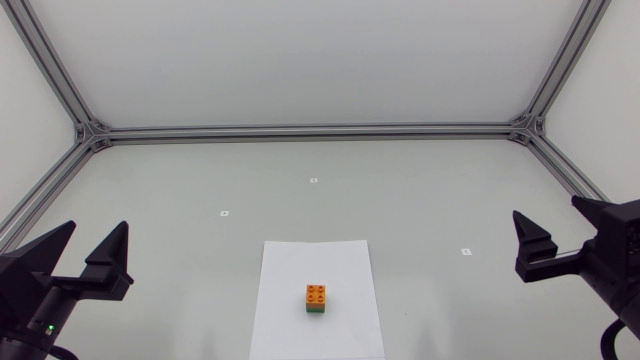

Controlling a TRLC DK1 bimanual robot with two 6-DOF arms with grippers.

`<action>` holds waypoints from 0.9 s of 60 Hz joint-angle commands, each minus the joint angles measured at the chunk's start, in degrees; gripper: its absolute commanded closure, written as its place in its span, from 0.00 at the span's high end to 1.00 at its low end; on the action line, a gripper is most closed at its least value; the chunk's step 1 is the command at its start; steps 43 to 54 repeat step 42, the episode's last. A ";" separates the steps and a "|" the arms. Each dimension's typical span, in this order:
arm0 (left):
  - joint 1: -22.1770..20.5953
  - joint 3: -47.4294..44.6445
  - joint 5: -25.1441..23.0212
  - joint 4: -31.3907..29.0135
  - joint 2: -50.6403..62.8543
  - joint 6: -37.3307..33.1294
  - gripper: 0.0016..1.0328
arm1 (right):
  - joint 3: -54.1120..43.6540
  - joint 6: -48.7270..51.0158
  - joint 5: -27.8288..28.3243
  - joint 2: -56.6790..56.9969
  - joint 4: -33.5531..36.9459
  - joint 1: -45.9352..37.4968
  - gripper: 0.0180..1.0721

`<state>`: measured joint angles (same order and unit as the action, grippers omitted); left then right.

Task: Pick up the orange 2x2 brick with the right arm and stack it on top of the green 2x2 brick in the center

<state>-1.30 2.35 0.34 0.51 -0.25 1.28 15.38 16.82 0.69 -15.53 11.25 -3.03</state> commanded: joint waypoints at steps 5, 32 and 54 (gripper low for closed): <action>0.16 -2.35 -0.25 -0.78 -0.45 -0.75 0.96 | -5.17 -6.14 -0.45 4.69 -3.49 1.08 0.96; 0.16 -2.35 -0.25 -0.78 -0.45 -0.75 0.96 | -15.38 -16.82 -0.69 15.53 -11.25 3.03 0.96; 0.16 -2.35 -0.34 -0.87 -0.45 -0.75 0.96 | -15.38 -16.82 -0.69 15.53 -11.25 3.03 0.96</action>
